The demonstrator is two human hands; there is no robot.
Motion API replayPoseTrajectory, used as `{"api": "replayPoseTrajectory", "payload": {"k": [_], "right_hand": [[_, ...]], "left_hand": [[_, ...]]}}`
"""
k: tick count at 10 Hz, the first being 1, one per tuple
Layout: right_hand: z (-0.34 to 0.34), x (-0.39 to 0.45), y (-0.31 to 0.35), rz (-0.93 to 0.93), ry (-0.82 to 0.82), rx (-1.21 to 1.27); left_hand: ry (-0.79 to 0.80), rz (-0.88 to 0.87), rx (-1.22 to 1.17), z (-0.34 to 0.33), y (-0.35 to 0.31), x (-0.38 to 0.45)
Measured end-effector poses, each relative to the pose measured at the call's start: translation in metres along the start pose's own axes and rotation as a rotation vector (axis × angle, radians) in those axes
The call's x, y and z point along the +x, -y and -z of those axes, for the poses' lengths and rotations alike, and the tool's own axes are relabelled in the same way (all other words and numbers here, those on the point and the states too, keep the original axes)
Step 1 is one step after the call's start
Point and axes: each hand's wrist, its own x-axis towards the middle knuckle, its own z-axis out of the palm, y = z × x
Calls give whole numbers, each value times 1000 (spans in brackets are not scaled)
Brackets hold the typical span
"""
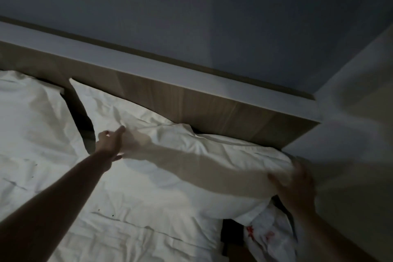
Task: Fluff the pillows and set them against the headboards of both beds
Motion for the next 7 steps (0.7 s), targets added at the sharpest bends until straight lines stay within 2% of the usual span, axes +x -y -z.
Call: {"api": "replayPoseTrajectory", "payload": {"k": [1,2,3,4,5,6,7], "right_hand": [[-5,13,1,-266,202,326],[-7,11,10,-256,103,447],[-12,6,19,-273,-92,551],[-14,7,27,-386,-10,580],[-18,5,38,-459,115,668],[-26,-5,42,-381,180,575],[-32,-36,56,-375,322,523]], "left_hand": [[-13,8,30,-17,-6,-19],[6,-15,51,-22,-8,-30],[22,-39,41,-18,-7,-45],[73,-44,46,-18,-2,-58],[190,-21,30,-19,3,-80],[240,-36,41,-17,1,-97],[231,-130,141,-7,-2,-133]]}}
